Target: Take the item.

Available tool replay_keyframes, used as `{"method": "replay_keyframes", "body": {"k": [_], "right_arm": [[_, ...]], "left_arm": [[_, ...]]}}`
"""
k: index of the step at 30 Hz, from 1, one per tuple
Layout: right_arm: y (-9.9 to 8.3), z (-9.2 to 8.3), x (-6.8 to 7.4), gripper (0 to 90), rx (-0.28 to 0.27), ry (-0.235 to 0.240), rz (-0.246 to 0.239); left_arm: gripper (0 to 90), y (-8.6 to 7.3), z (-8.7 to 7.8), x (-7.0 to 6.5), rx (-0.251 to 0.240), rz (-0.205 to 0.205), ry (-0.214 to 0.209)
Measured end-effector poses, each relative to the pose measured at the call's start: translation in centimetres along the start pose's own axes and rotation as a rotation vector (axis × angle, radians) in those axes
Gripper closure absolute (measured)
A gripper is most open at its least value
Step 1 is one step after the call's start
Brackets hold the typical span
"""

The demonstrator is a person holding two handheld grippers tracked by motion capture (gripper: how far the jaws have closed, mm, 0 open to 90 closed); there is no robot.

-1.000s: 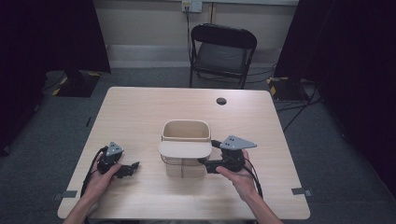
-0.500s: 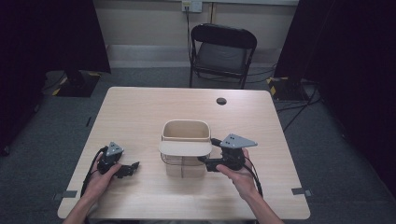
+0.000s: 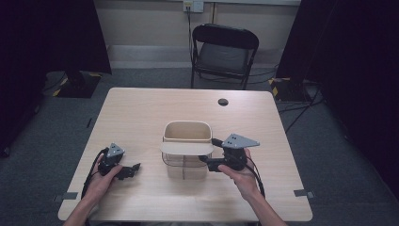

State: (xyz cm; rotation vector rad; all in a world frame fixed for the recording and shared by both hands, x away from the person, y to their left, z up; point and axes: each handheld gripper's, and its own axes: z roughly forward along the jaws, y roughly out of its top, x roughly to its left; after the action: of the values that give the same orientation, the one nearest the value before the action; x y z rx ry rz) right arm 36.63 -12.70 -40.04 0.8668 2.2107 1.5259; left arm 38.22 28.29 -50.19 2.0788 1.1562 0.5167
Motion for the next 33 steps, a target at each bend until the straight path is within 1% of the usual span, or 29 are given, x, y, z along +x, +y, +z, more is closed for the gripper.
{"method": "replay_keyframes", "body": {"k": [8, 11, 13, 15, 24, 33], "right_arm": [[0.22, 0.21, 0.12, 26.8, 0.002, 0.012, 0.000], [0.30, 0.19, 0.04, 28.5, 0.004, 0.020, 0.002], [0.41, 0.11, 0.01, 32.2, 0.000, 0.028, 0.008], [0.49, 0.09, 0.00, 32.7, -0.002, 0.032, 0.013], [0.70, 0.12, -0.10, 36.2, -0.008, 0.041, 0.013], [0.76, 0.16, -0.17, 37.1, -0.009, 0.043, 0.017]], "left_arm": [[11.5, 0.00, 0.00, 0.00, 0.000, 0.000, 0.000], [11.5, 0.00, 0.01, -0.01, -0.002, -0.002, -0.001], [11.5, 0.00, 0.01, -0.01, 0.000, -0.001, -0.002], [11.5, 0.00, 0.01, -0.02, -0.002, -0.002, 0.000], [11.5, 0.00, 0.01, -0.01, -0.001, -0.002, 0.000], [11.5, -0.01, 0.02, -0.02, -0.001, -0.004, -0.002]]}}
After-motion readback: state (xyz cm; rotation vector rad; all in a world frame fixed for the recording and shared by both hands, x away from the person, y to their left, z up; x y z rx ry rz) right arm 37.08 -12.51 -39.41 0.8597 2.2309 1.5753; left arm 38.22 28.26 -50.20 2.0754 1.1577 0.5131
